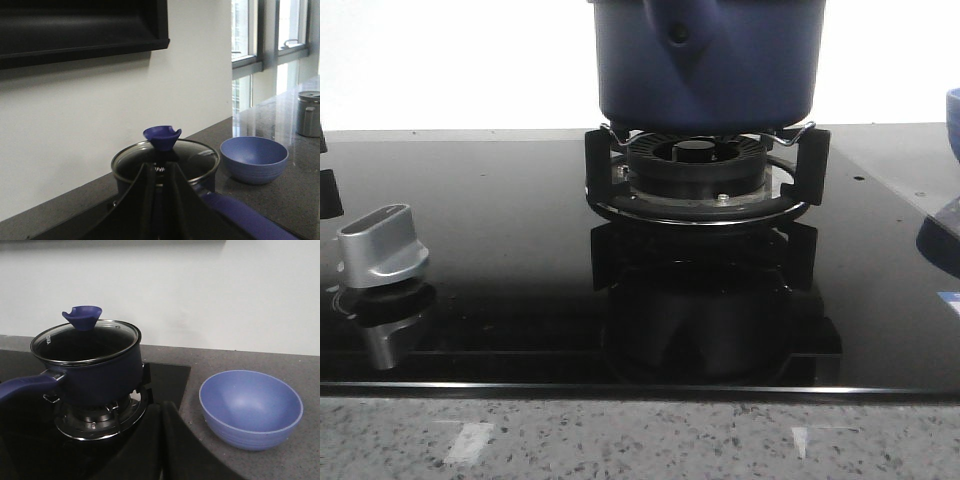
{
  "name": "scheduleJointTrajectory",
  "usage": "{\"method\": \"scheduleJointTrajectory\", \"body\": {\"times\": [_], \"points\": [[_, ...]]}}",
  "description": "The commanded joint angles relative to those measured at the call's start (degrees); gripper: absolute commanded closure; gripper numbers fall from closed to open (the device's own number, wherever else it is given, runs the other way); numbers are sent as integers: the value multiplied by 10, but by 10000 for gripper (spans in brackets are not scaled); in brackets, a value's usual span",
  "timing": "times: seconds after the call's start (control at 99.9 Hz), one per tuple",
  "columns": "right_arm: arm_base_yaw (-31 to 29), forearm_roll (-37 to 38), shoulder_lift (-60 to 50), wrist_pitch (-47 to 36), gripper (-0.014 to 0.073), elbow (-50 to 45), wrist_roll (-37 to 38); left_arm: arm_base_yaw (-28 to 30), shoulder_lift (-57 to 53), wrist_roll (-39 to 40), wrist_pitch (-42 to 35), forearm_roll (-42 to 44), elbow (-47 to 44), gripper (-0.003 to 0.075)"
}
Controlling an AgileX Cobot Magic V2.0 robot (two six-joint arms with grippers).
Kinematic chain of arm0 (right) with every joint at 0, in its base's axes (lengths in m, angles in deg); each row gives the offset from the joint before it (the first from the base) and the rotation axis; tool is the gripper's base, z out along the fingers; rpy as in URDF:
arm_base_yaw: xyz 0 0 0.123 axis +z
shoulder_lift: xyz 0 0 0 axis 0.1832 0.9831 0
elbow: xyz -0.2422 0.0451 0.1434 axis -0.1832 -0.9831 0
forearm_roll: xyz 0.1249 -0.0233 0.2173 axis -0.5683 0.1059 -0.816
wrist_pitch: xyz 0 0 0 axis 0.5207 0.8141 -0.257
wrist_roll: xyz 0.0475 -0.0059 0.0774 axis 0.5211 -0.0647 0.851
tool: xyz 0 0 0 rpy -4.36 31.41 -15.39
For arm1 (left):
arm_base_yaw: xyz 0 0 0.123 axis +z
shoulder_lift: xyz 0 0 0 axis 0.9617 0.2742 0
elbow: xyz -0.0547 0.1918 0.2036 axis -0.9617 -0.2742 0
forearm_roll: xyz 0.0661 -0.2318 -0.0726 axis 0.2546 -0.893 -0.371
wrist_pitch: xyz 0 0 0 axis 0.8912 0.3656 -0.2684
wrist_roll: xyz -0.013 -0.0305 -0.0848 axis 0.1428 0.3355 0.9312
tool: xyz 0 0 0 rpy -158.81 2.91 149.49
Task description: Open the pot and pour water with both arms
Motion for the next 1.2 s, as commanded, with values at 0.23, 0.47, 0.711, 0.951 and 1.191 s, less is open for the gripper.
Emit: {"method": "scheduleJointTrajectory", "body": {"times": [0.23, 0.47, 0.711, 0.951, 1.191], "points": [[1, -24, -7, -90, 668, -5, -8, 2, -156, 24, -62, -35, -94, 740], [1, -24, -7, -89, 668, -5, -8, 2, -156, 24, -55, -35, -96, 740], [1, -24, -7, -89, 668, -5, -8, 2, -156, 24, -55, -35, -96, 740], [1, -24, -7, -89, 668, -5, -8, 2, -156, 24, -55, -35, -96, 740], [1, -24, -7, -89, 668, -5, -8, 2, -156, 27, -65, -16, -96, 740]]}}
